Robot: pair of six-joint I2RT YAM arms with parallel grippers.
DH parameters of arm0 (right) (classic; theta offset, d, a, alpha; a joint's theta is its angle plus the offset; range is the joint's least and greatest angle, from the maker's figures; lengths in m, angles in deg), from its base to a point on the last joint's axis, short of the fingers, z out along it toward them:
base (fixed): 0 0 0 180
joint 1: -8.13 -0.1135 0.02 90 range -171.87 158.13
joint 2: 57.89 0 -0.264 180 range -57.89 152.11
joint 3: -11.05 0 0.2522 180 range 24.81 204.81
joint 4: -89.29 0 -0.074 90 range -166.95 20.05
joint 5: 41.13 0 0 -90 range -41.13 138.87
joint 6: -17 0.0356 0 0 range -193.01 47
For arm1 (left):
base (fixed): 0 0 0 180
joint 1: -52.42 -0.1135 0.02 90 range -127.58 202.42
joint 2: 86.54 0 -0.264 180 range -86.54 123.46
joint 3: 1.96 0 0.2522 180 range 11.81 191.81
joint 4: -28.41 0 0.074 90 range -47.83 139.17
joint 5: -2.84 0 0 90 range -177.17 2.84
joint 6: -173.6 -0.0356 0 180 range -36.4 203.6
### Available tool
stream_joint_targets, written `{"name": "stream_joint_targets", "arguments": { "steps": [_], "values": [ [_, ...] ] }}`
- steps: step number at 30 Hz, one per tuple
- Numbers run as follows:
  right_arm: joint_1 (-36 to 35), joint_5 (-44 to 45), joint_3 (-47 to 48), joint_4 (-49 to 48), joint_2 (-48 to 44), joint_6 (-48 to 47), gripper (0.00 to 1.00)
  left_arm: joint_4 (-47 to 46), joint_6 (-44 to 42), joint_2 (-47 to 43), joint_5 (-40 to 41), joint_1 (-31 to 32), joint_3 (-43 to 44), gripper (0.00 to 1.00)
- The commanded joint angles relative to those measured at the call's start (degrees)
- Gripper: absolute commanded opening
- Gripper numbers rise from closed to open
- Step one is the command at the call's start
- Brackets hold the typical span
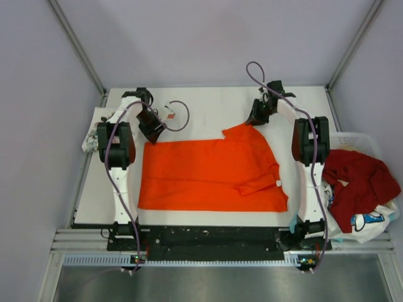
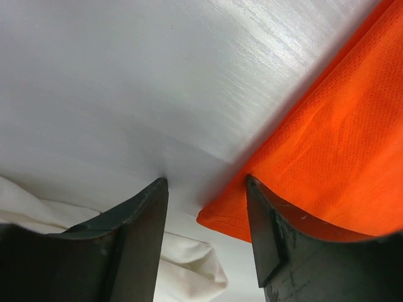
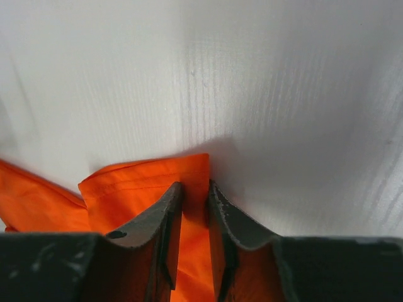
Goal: Fold and stack the t-shirts
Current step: Grap the side of the flattened tshirt furthest away from the robot with both arms, then fold the other side of the tshirt into a rectangle
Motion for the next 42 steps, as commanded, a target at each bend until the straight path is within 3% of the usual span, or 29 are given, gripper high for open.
{"name": "stream_joint_targets", "arguments": {
  "steps": [1, 3, 7, 18, 26, 36, 42],
  "values": [
    [-1.7, -2.7, -0.3, 0.0, -0.6, -2.5, 0.14, 4.2, -2.3, 2.1, -1.6, -0.5, 0.9, 0.50],
    [-1.6, -3.7, -1.2, -0.1, -2.5, -2.7, 0.00, 8.5, -3.6, 1.8, -2.3, -0.4, 0.8, 0.37],
    [-1.7, -4.1, -5.2, 0.0, -8.7, -3.6, 0.00, 10.5, -4.8, -2.1, -4.3, -0.5, -2.5, 0.00],
    [-1.7, -2.5, -31.2, 0.2, -38.5, -3.4, 0.00, 2.8, -3.7, -18.8, -3.9, -0.2, -15.6, 0.00],
    [-1.6, -2.3, -49.7, 2.3, -56.6, -0.5, 0.00, 6.9, -7.6, -29.0, -3.1, 2.2, -24.6, 0.00],
    [-2.1, -3.5, -65.0, 2.3, -62.1, 5.7, 0.00, 5.2, -9.5, -33.1, 0.5, 3.8, -40.9, 0.00],
    [-2.1, -2.1, -66.1, 2.8, -62.7, 6.2, 0.00, 0.5, -7.6, -31.2, 5.3, 4.5, -40.8, 0.00]
  ]
}}
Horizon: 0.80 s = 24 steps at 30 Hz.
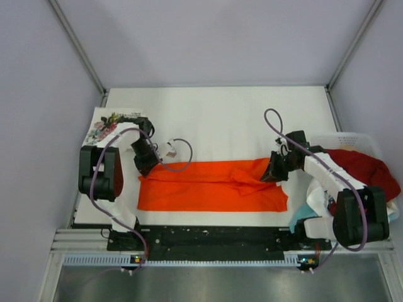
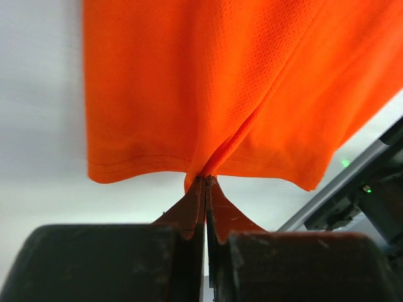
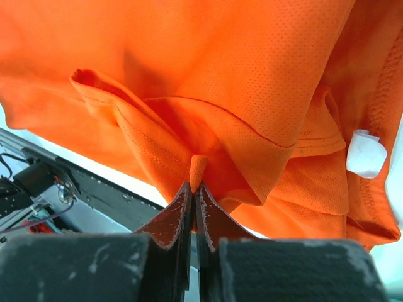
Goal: Fold and stack the t-shirts
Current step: Fold the other side of the tshirt into a rectangle
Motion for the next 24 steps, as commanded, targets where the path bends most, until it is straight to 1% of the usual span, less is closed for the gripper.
{"name": "stream_joint_targets", "arguments": {
  "steps": [1, 6, 11, 13, 15, 20, 22, 24],
  "values": [
    [-0.7, 1.3, 0.4, -0.5, -2.8, 1.3, 0.00, -3.7, 0.4, 0.6, 3.1, 0.3, 2.0, 0.00],
    [-0.7, 2.0, -0.9, 0.7, -3.4, 1.9, 0.00, -3.6, -0.3, 0.7, 5.0, 0.4, 3.5, 0.00],
    [-0.7, 2.6, -3.2, 0.5, -3.3, 3.1, 0.00, -3.4, -1.1, 0.1, 7.2, 1.1, 1.9, 0.00],
    [-0.8, 3.6, -2.5, 0.4, -3.2, 3.3, 0.00, -7.4, 0.3, -1.2, 9.3, 1.6, 1.3, 0.00],
    [-0.7, 4.8, 0.5, 0.1, -2.6, 3.1, 0.00, -11.8, 1.8, -2.3, 10.3, 1.9, 2.7, 0.00],
    [-0.4, 9.8, 10.0, 1.0, 1.7, 0.5, 0.00, -27.3, 8.0, -2.5, 17.0, 2.8, 9.8, 0.00],
    [-0.4, 9.9, 11.9, 1.7, 3.8, -0.4, 0.00, -31.1, 8.4, -2.4, 18.8, 3.5, 11.7, 0.00],
    [-0.4, 8.5, 12.1, 1.8, 5.2, -0.8, 0.00, -32.3, 8.2, -1.9, 20.2, 4.4, 12.7, 0.00]
  ]
}}
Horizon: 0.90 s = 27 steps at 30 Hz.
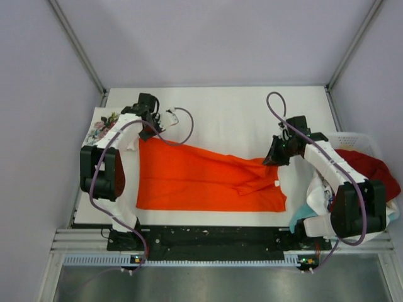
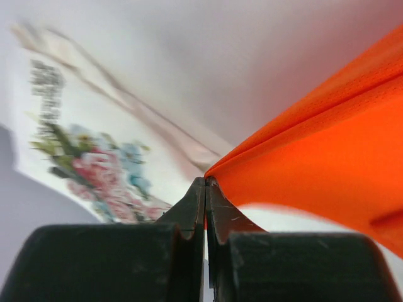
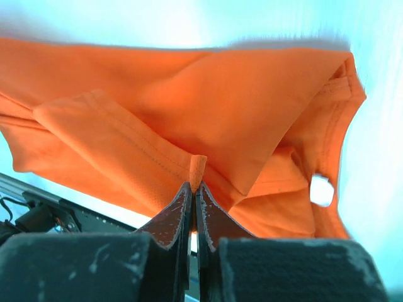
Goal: Fold and stack the t-shirts
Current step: Fold the other side of the tshirt into a rectangle
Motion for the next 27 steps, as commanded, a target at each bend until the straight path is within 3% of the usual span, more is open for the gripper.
{"name": "stream_joint_targets", "arguments": {
  "steps": [1, 11, 23, 24, 27],
  "values": [
    [-0.3, 0.7, 2.5, 0.4, 3.0, -2.2, 0.00, -9.9, 1.7, -2.7, 5.6, 1.8, 3.5, 0.00],
    [-0.3, -2.3, -3.1, 0.8, 0.1, -2.0, 0.00, 1.3, -4.8, -7.7, 0.2, 2.9, -11.6, 0.00],
    [-0.4, -1.5, -9.6, 2.2, -1.3, -0.5, 0.00, 8.0, -4.5, -6.3, -2.9, 3.0, -15.4, 0.00],
    [-0.4, -1.2, -9.5, 2.3, -1.2, -0.2, 0.05, 8.4, -4.4, -6.0, -2.9, 3.0, -15.4, 0.04],
    [-0.4, 0.8, -9.2, 3.8, -1.3, 0.8, 0.36, 10.7, -4.5, -6.2, -2.9, 3.0, -14.7, 0.29]
  ]
}}
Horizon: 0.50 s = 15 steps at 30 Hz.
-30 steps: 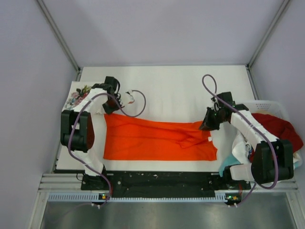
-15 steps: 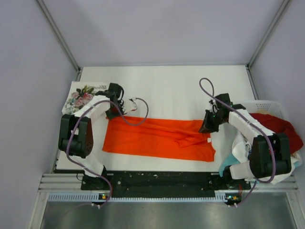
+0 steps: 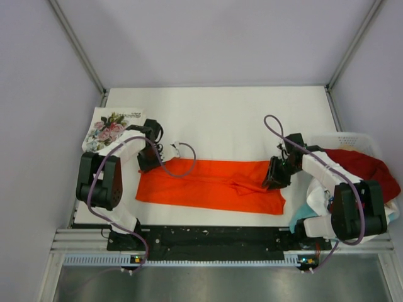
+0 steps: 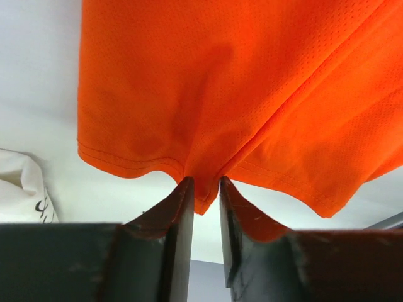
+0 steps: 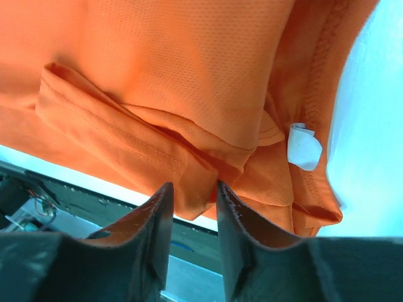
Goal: Fold and stack the t-shirts
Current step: Fold the other side of the tshirt into a rectangle
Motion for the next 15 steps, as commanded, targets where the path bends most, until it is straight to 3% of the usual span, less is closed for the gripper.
{"name": "stream_joint_targets", "arguments": {
  "steps": [1, 5, 9, 13, 15],
  "values": [
    [-0.4, 3.0, 0.8, 2.4, -1.5, 1.3, 0.41, 5.4, -0.1, -0.8, -1.0, -0.2, 1.5, 0.33],
    [-0.4, 4.9, 3.0, 4.5, -4.8, 2.3, 0.45, 12.3, -0.6, -2.1, -3.5, -0.6, 5.7, 0.44],
    [-0.8, 8.0, 7.7, 4.2, -7.6, 2.8, 0.39, 15.4, 2.0, -1.4, -6.1, -0.8, 12.2, 0.45],
    [-0.8, 13.8, 11.2, 2.5, -4.3, 1.6, 0.26, 15.1, 8.3, 2.4, -12.1, -0.7, 19.5, 0.34],
    [-0.8, 13.8, 12.0, 0.1, -0.4, 1.6, 0.19, 11.5, 11.8, 4.0, -11.1, -0.7, 20.6, 0.29]
  ]
}}
